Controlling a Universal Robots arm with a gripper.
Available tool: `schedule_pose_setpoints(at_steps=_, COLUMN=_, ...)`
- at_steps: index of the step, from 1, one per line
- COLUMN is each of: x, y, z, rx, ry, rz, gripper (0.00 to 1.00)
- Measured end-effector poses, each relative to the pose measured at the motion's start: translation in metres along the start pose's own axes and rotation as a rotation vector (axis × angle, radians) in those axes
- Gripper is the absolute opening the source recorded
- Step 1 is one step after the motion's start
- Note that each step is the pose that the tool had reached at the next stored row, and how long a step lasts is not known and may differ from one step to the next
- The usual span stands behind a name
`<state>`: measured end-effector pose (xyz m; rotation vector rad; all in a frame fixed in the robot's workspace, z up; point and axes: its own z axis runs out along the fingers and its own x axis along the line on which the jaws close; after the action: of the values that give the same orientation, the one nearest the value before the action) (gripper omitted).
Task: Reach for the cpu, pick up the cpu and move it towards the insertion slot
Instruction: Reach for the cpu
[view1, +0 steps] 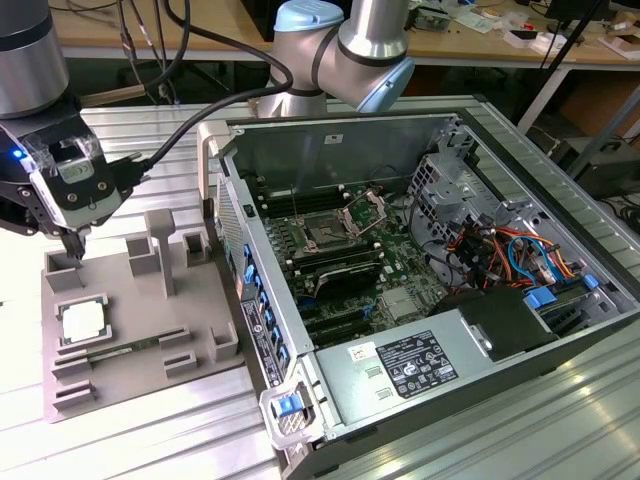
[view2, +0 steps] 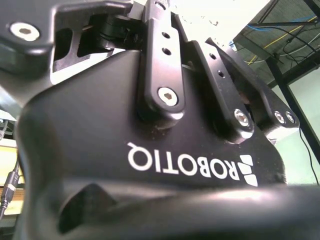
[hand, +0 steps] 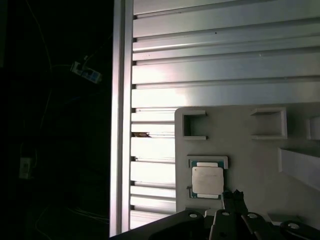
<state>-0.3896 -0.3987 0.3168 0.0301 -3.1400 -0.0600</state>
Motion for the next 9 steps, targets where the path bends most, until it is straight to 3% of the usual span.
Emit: schedule_pose_setpoints(at_steps=9, x=0.0, y=-0.0001, z=0.0028, rx=0.0, ry=0.0, rz=0.0, gripper=0.11)
